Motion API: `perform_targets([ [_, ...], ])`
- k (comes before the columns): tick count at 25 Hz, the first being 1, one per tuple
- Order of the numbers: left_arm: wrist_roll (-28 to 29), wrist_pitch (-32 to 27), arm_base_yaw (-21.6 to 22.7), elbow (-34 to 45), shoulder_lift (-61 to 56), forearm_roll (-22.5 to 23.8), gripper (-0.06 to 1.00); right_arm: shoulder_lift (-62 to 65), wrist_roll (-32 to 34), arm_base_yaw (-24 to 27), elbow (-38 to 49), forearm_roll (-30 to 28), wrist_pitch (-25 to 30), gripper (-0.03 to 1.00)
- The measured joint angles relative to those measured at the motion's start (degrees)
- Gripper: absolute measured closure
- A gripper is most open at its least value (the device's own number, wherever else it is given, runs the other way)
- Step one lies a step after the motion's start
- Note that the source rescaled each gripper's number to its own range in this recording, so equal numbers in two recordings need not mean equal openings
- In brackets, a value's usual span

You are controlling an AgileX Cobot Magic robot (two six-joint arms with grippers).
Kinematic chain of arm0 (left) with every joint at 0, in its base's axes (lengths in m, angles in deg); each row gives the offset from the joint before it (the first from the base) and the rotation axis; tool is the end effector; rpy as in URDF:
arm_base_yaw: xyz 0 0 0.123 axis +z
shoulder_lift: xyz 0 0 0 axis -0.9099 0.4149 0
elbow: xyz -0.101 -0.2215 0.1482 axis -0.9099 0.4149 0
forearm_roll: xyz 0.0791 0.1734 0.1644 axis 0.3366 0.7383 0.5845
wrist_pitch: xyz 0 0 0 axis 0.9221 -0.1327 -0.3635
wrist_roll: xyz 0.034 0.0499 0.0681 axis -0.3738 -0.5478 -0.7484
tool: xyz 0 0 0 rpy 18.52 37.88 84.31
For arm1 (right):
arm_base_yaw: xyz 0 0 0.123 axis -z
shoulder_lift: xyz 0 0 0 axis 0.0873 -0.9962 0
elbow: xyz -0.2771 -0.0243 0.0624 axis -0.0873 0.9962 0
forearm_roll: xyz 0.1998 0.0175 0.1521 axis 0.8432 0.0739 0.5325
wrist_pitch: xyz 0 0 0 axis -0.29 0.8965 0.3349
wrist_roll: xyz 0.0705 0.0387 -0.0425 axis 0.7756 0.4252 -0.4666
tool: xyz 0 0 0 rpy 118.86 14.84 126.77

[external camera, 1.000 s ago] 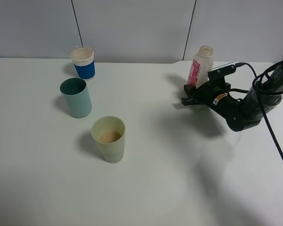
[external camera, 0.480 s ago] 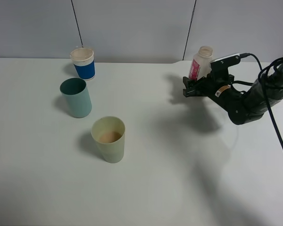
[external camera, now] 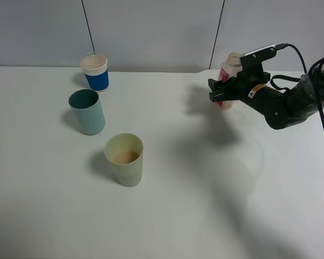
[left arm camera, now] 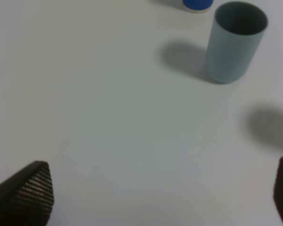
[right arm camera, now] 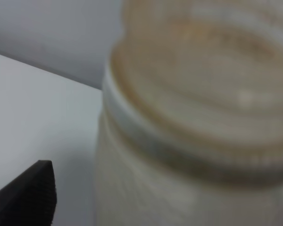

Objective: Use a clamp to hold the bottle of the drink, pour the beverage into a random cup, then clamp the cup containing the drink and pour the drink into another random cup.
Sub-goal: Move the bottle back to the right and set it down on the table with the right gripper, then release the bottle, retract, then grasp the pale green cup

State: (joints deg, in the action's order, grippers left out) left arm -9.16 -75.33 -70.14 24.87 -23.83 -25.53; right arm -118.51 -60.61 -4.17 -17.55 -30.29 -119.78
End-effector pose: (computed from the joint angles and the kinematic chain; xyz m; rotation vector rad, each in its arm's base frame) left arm -0.0071 0.0021 0.2812 0.0482 2.0244 -0.0492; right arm 0.3804 0.0707 0.0909 -0.4265 1.7506 0.0350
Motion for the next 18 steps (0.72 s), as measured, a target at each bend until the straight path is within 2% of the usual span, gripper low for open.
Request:
perform_targets([
  [2,0.00,0.00,0.00,0.00,0.00,0.00,-0.01,1.79,-0.78,-0.15,0.00,0.00,2.17,0.35],
  [8,0.00,0.00,0.00,0.00,0.00,0.00,-0.01,5.65,-2.32,-0.15,2.92,1.60,3.36,0.35],
  [11,0.00,0.00,0.00,0.00,0.00,0.00,-0.01,8.29,-5.74,-0.15,7.16,2.90,2.05,0.35],
  [18,0.00,0.00,0.00,0.00,0.00,0.00,-0.01,13.75,-8.39,-0.15,13.42,7.83,1.62,0.35],
])
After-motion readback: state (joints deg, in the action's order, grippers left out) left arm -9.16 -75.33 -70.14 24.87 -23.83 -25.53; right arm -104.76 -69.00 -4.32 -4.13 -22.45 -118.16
